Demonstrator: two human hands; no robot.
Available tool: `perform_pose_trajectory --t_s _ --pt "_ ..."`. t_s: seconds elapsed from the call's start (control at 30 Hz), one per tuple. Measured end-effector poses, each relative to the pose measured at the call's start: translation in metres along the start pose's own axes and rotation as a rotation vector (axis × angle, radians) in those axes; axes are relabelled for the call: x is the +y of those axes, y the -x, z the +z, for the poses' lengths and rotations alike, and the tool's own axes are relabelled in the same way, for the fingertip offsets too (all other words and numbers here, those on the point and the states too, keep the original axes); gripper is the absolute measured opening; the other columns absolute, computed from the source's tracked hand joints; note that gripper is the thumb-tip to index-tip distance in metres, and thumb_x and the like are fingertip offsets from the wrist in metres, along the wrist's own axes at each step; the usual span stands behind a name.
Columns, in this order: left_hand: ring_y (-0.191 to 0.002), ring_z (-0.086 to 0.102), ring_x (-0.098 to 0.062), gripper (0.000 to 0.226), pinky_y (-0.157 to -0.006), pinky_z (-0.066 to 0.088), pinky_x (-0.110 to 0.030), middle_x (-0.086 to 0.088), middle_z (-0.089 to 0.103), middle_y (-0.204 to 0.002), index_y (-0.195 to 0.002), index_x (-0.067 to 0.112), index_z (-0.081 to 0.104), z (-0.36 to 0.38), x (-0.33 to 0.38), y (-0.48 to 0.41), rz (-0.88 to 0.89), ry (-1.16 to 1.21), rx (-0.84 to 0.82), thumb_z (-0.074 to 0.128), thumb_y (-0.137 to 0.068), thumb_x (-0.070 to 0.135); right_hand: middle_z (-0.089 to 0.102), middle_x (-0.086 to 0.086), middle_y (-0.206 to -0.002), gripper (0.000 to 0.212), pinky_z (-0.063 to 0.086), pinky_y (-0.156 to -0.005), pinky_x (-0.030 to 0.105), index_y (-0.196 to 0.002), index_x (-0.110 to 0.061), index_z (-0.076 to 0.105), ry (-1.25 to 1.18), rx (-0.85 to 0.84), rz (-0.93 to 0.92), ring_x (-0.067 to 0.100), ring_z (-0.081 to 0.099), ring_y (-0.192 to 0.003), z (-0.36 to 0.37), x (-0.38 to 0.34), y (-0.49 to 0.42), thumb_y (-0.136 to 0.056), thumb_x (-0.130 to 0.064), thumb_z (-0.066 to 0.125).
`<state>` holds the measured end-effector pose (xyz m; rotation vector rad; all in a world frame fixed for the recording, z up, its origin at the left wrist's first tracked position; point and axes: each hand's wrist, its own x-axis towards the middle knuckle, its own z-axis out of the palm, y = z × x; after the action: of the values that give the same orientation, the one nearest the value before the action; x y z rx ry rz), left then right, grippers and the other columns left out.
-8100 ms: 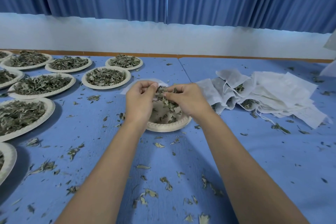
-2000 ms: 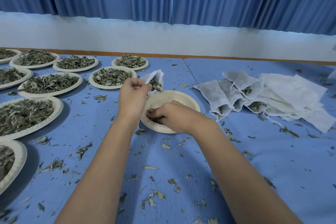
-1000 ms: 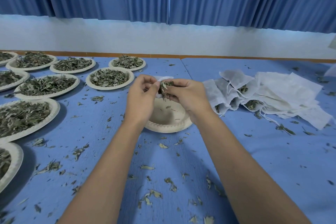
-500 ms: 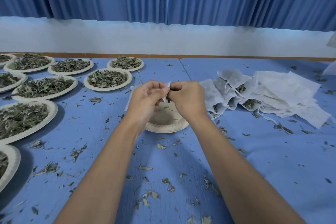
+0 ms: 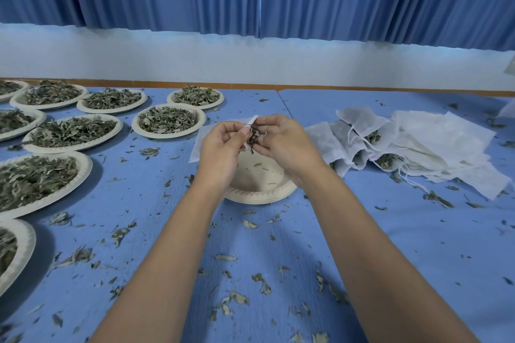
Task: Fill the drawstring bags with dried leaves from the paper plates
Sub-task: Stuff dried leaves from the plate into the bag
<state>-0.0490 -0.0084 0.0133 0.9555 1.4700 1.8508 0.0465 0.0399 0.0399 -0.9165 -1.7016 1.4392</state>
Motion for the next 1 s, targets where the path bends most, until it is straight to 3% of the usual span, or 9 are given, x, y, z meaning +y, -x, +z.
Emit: perform_pose_trajectory --t_s 0.07,0.2,0.3,0.37,0.5,0.63,0.8,0.9,1.0 --pt "-0.041 0.042 0.004 0.014 -0.042 0.031 -0.006 0.005 0.046 -0.061 -0.082 0.016 0.055 0.000 0.000 0.000 0.007 -0.004 0.000 0.056 -0.094 0.009 0.057 0.002 -0.089 0.021 0.053 -0.090 0.044 -0.097 -0.010 0.053 0.012 0.073 -0.003 0.022 0.064 -0.083 0.001 0.004 -0.004 -0.091 0.009 0.046" --pt "-0.042 0.044 0.004 0.013 -0.042 0.031 -0.005 0.007 0.048 -0.060 -0.083 0.016 0.056 0.002 0.000 0.000 0.011 0.001 -0.002 0.056 -0.094 0.009 0.058 -0.002 -0.085 0.017 0.055 -0.084 0.046 -0.090 -0.013 0.057 0.108 0.145 -0.061 0.025 0.065 -0.078 0.002 0.009 -0.005 -0.089 0.004 0.057" --pt "-0.041 0.044 0.004 0.013 -0.041 0.031 -0.006 0.012 0.049 -0.053 -0.083 0.016 0.057 0.003 0.002 0.001 0.000 0.013 -0.006 0.056 -0.094 0.009 0.062 -0.009 -0.076 0.018 0.055 -0.075 0.027 -0.083 -0.018 0.065 0.288 0.206 -0.175 0.017 0.065 -0.074 0.003 0.008 -0.001 -0.086 -0.001 0.060" --pt "-0.042 0.043 0.004 0.014 -0.040 0.030 -0.009 0.009 0.048 -0.055 -0.082 0.016 0.057 0.004 0.003 0.002 -0.016 0.018 -0.031 0.056 -0.093 0.009 0.066 -0.004 -0.067 0.022 0.046 -0.060 0.021 -0.076 -0.017 0.071 0.406 0.246 -0.254 0.012 0.059 -0.063 0.005 0.008 0.002 -0.084 0.000 0.058" --pt "-0.044 0.041 0.002 0.015 -0.040 0.029 -0.011 0.003 0.047 -0.062 -0.080 0.014 0.057 0.005 0.003 0.005 -0.046 0.052 -0.128 0.055 -0.093 0.005 0.060 0.019 -0.060 0.021 0.032 -0.048 0.030 -0.068 -0.001 0.070 0.471 0.294 -0.275 0.018 0.038 -0.052 0.004 0.011 0.004 -0.080 0.004 0.053" --pt "-0.046 0.042 0.001 0.014 -0.040 0.031 -0.011 0.008 0.053 -0.056 -0.080 0.014 0.058 0.001 0.006 0.004 -0.053 0.023 -0.167 0.058 -0.092 0.006 0.052 0.020 -0.056 0.018 0.029 -0.049 0.029 -0.068 0.003 0.069 0.471 0.279 -0.261 0.014 0.032 -0.051 0.001 0.011 0.004 -0.081 0.002 0.055" --pt "-0.048 0.043 0.000 0.012 -0.040 0.031 -0.010 0.006 0.053 -0.062 -0.081 0.016 0.059 0.000 0.009 0.001 -0.053 0.022 -0.130 0.058 -0.092 0.010 0.050 -0.014 -0.061 0.017 0.036 -0.066 0.015 -0.072 -0.008 0.073 0.425 0.275 -0.246 0.007 0.047 -0.083 0.003 0.007 0.005 -0.084 -0.006 0.061" --pt "-0.048 0.043 -0.001 0.011 -0.038 0.030 -0.010 0.005 0.052 -0.062 -0.082 0.016 0.059 -0.001 0.007 0.000 -0.063 0.024 -0.116 0.058 -0.093 0.012 0.056 0.010 -0.066 0.021 0.044 -0.069 0.037 -0.065 0.001 0.067 0.226 0.175 -0.149 0.023 0.050 -0.073 0.002 0.005 0.003 -0.083 -0.001 0.056" --pt "-0.048 0.044 0.000 0.010 -0.039 0.030 -0.010 0.005 0.052 -0.061 -0.084 0.016 0.060 -0.002 0.006 -0.002 -0.058 0.032 -0.096 0.058 -0.093 0.013 0.052 0.022 -0.068 0.021 0.045 -0.075 0.036 -0.064 0.006 0.060 -0.035 0.083 -0.061 0.031 0.046 -0.069 -0.001 0.001 0.002 -0.082 0.005 0.048"
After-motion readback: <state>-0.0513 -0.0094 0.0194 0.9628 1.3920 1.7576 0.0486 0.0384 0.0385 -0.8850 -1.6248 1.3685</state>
